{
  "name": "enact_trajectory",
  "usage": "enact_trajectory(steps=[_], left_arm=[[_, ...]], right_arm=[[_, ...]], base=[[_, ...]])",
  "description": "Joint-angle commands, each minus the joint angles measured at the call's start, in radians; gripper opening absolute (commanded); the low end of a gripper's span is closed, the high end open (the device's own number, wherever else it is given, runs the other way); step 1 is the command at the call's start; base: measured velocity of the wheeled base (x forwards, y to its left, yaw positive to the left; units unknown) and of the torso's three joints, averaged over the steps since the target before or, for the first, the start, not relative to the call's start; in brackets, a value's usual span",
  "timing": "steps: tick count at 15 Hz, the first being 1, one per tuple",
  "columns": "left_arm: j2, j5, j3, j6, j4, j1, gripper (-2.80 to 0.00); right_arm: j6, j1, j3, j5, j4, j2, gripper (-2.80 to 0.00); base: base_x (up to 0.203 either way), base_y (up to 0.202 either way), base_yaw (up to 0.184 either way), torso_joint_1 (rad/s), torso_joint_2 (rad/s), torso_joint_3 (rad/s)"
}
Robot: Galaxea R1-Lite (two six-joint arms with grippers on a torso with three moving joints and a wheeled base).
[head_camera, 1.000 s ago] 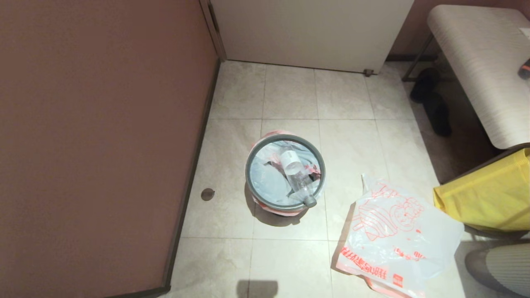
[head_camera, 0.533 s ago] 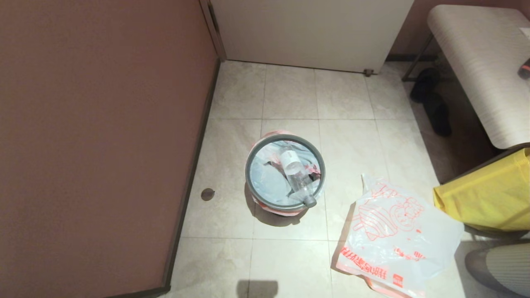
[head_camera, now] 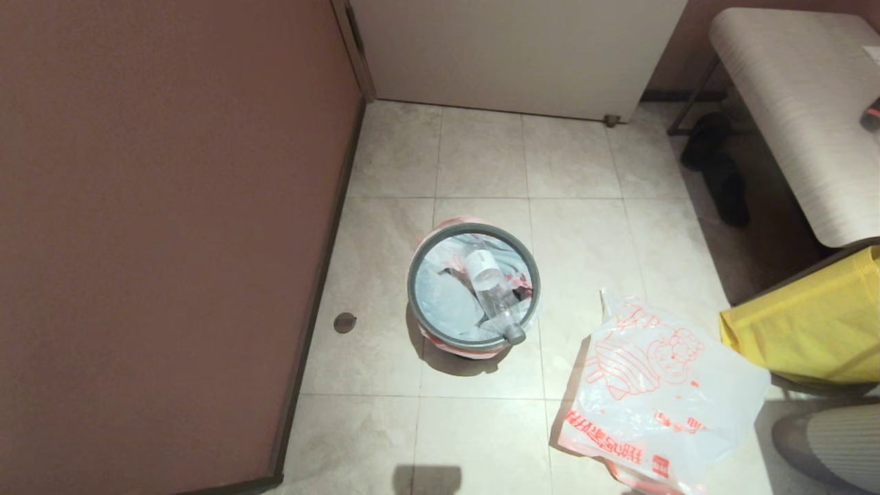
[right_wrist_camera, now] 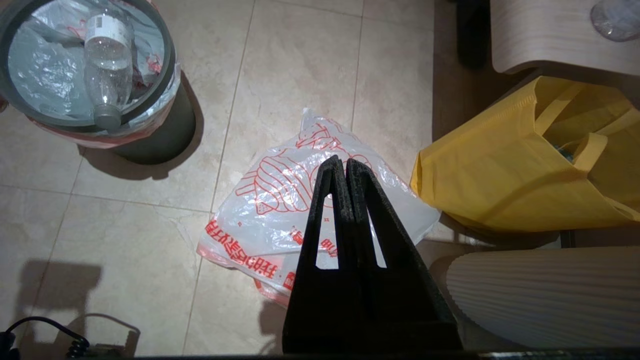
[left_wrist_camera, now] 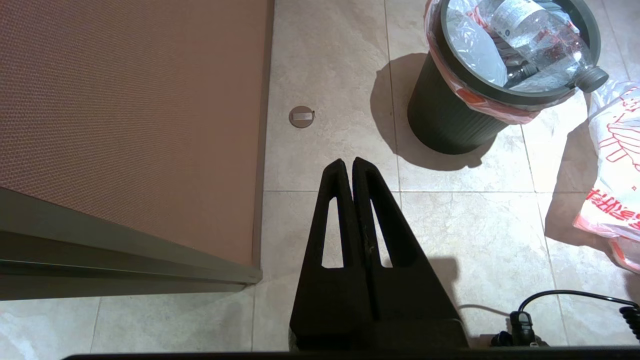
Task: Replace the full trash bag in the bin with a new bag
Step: Place the trash can ring on the floor
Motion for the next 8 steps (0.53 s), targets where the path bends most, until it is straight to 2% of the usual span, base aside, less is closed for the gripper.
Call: enact_trajectory(steps=[1, 4, 8], left_arm=[[0.000, 0.000, 0.000, 0.000, 0.000, 0.000, -2.80], [0.000, 0.000, 0.000, 0.000, 0.000, 0.000, -2.80], [0.000, 0.000, 0.000, 0.000, 0.000, 0.000, -2.80]], right_arm=[[-0.004, 0.002, -0.077, 0.002, -0.001, 0.223, -2.80], [-0.009, 0.026, -0.240, 0.007, -0.004, 0.487, -2.80], [-0.022, 0.109, -0.394, 0.007, -0.016, 0.839, -2.80]], base=[[0.000, 0.000, 0.000, 0.000, 0.00, 0.000], [0.000, 0.000, 0.000, 0.000, 0.00, 0.000], [0.000, 0.000, 0.000, 0.000, 0.00, 0.000]])
